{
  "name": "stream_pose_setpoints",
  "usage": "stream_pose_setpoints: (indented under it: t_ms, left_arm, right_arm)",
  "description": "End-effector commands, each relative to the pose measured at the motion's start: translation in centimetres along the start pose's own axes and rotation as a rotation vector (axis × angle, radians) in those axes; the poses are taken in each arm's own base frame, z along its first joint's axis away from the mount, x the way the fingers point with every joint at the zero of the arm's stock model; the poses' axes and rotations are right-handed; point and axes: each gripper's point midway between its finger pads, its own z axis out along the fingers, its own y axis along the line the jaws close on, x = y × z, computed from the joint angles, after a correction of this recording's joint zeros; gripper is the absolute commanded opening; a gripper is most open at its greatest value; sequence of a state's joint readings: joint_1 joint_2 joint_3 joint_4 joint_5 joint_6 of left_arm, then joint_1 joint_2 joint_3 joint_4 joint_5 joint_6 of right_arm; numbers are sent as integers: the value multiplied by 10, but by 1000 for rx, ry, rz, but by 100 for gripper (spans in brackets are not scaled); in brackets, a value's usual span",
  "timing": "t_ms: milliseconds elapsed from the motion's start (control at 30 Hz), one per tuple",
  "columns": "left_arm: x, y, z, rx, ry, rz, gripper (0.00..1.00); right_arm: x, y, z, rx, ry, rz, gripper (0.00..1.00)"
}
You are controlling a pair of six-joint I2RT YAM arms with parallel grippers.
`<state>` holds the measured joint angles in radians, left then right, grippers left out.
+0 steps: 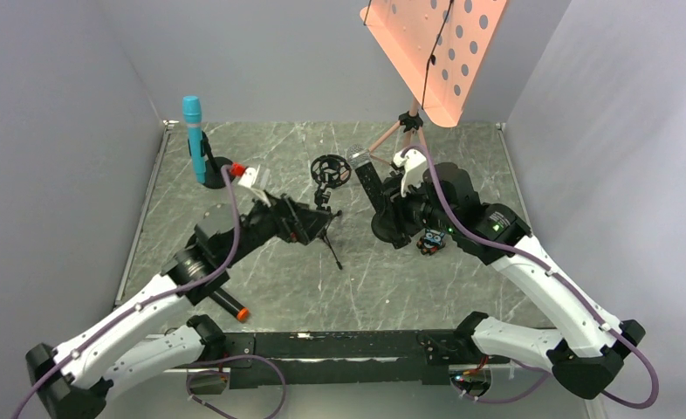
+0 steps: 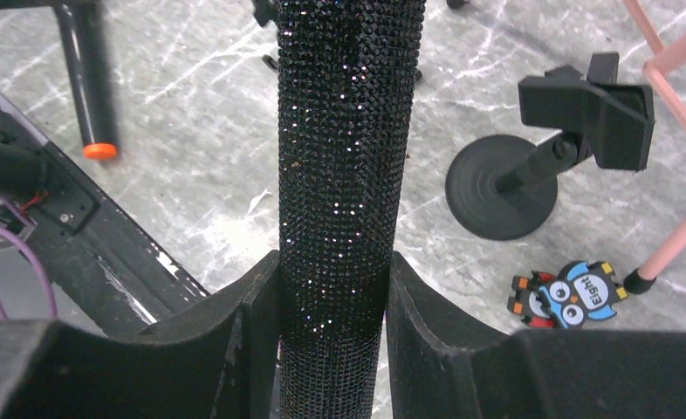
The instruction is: Attach the microphones to the stand
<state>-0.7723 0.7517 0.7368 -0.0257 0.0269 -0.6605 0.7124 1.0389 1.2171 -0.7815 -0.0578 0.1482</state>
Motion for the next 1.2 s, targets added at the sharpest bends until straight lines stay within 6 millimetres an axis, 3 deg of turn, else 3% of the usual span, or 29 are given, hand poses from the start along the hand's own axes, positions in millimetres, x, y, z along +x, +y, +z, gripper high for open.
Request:
stream_pose_setpoints:
  t_ms: [0, 133, 267, 467, 667, 833, 900, 933, 967, 1000, 1033, 1067, 1167]
  left_arm:
    - [-37, -61, 25, 239, -61, -23, 99]
    - [-31, -78, 55, 337, -19, -66, 99]
    - [-36, -99, 67, 495, -75, -99, 99]
    - [-34, -96, 94, 469, -51, -101, 99]
    - [-34, -90, 109, 444, -52, -135, 97]
    - [-41, -96, 110, 488, -67, -160, 80]
    - [-43, -97, 109, 506, -67, -165, 66]
    - [-43, -98, 109, 518, -69, -164, 53]
    - [-43, -98, 108, 531, -67, -162, 35]
    - [-45, -97, 107, 535, -69, -162, 15]
    - [-46, -96, 106, 543, -71, -159, 2]
    - [-47, -94, 105, 541, -75, -157, 0]
    - [-53, -90, 97, 532, -100, -135, 0]
  right_arm:
    - [-31, 16, -15, -73, -92, -38, 0]
    - [-38, 23, -19, -108, -104, -36, 0]
    - [-36, 28, -18, -138, -103, -27, 0]
    - [-35, 28, -20, -141, -118, -38, 0]
    - [-32, 29, -22, -148, -117, -40, 0]
    - [-29, 32, -22, -166, -112, -40, 0]
    - [-29, 31, -22, -163, -111, -41, 0]
    - [-29, 31, -22, -163, -113, -43, 0]
    - [-29, 31, -22, -165, -112, -44, 4]
    - [-28, 32, -22, -170, -112, -46, 18]
    - [-28, 32, -22, -171, -110, -47, 48]
    - [-27, 32, -21, -170, -108, -47, 63]
    - [-26, 29, -20, -160, -115, -59, 79]
